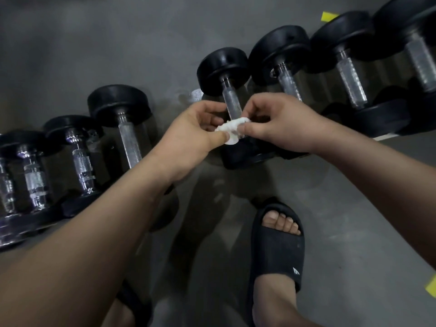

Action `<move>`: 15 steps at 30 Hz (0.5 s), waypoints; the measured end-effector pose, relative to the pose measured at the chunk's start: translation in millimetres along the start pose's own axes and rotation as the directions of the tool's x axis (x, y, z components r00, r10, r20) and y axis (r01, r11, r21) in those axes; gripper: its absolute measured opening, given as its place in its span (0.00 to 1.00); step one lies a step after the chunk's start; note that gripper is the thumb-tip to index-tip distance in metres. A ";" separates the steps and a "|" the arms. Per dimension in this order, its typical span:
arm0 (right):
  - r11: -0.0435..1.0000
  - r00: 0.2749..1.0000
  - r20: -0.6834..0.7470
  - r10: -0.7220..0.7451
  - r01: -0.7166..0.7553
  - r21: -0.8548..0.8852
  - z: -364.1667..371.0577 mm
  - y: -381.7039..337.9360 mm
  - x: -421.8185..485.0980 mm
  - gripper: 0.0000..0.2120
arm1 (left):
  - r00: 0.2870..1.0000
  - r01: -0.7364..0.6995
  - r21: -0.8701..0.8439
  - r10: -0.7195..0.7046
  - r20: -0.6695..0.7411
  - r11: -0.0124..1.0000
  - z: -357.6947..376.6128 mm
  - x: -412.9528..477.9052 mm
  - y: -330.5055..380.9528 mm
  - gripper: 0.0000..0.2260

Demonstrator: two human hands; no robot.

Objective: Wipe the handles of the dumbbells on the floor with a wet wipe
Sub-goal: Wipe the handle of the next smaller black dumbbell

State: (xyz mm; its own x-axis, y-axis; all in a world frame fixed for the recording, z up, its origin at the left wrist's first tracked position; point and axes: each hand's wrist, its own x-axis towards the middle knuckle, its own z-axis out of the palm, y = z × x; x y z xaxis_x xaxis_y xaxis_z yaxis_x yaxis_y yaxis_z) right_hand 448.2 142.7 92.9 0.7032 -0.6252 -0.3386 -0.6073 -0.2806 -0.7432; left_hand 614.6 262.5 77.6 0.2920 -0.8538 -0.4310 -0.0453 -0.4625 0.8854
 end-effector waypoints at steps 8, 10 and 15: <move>0.978 0.957 -0.260 0.127 -0.164 -0.129 -16.1 16.9 34.0 0.09 | 0.969 0.039 0.229 0.019 -0.245 0.973 -16.6 41.1 -8.9 0.12; 0.970 0.959 -0.262 0.109 -0.160 -0.183 -11.8 18.7 42.7 0.12 | 0.967 -0.002 0.343 0.089 -0.238 0.939 -17.8 51.3 -10.3 0.18; 0.960 0.992 -0.113 0.050 -0.079 -0.267 10.6 21.5 52.7 0.09 | 0.983 -0.096 0.488 0.158 -0.088 0.868 -19.6 72.7 -9.5 0.32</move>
State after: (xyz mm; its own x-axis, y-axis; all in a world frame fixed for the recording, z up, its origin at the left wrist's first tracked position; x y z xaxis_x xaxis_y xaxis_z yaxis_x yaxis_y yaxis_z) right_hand 476.0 111.4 52.9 0.6254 -0.7169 -0.3081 -0.7378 -0.4148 -0.5326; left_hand 654.9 209.5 41.3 0.3639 -0.8919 -0.2686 -0.5334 -0.4360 0.7248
